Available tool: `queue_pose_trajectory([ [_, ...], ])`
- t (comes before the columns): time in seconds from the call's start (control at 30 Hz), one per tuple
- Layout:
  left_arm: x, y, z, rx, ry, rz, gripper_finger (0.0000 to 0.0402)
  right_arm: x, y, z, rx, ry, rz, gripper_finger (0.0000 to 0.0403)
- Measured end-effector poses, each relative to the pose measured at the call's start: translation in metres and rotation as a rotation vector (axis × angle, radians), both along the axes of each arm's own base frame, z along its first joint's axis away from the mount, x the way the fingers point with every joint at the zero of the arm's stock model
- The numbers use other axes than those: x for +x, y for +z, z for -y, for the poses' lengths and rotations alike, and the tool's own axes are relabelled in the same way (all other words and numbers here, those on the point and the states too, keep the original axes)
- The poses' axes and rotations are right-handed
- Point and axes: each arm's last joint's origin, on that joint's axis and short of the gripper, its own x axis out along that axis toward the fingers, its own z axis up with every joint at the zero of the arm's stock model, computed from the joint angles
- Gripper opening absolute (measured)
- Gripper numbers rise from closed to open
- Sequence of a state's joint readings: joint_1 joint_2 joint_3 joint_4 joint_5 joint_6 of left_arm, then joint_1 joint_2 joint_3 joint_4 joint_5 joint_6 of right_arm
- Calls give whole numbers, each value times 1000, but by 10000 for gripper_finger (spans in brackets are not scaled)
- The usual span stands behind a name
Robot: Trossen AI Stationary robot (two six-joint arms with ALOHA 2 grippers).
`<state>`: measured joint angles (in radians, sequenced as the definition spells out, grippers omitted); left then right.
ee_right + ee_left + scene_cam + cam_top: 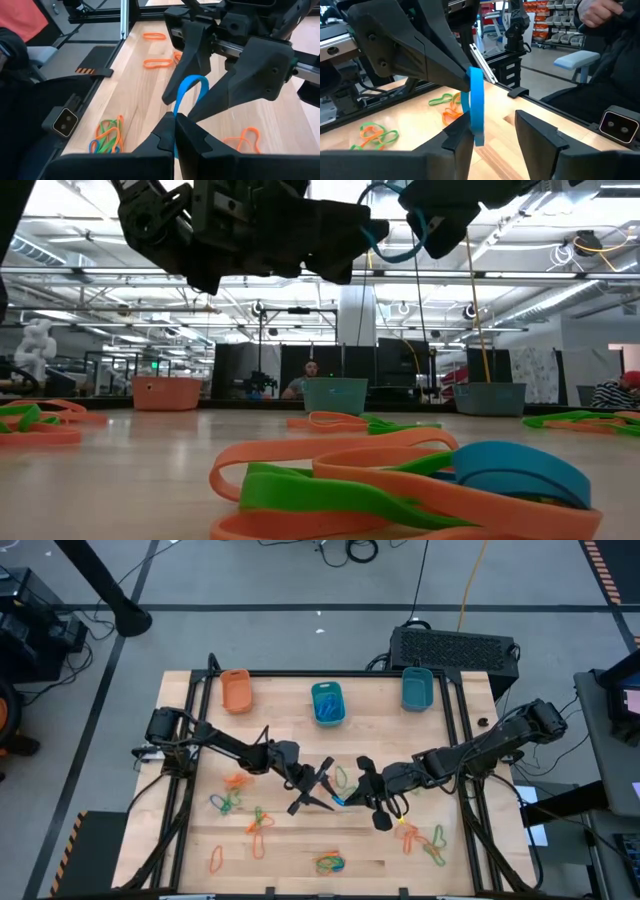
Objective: Sort rubber bands into baskets
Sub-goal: Put the blue rubber band into the light blue bin
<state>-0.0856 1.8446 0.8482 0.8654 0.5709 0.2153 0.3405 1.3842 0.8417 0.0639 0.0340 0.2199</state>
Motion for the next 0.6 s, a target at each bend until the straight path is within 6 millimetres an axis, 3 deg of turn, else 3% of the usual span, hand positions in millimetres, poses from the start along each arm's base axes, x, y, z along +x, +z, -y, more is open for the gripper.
queue_pose_trajectory([
  [0.3, 1, 0, -6, 1, 20, 0, 12, 0, 0, 0, 1, 1, 0, 0],
  [0.47, 1, 0, -7, 1, 25, -3, 7, 0, 0, 0, 9, -7, -3, 10],
  [0.6, 1, 0, -7, 2, 24, -5, 4, 0, -1, 2, -18, -59, 0, 50],
])
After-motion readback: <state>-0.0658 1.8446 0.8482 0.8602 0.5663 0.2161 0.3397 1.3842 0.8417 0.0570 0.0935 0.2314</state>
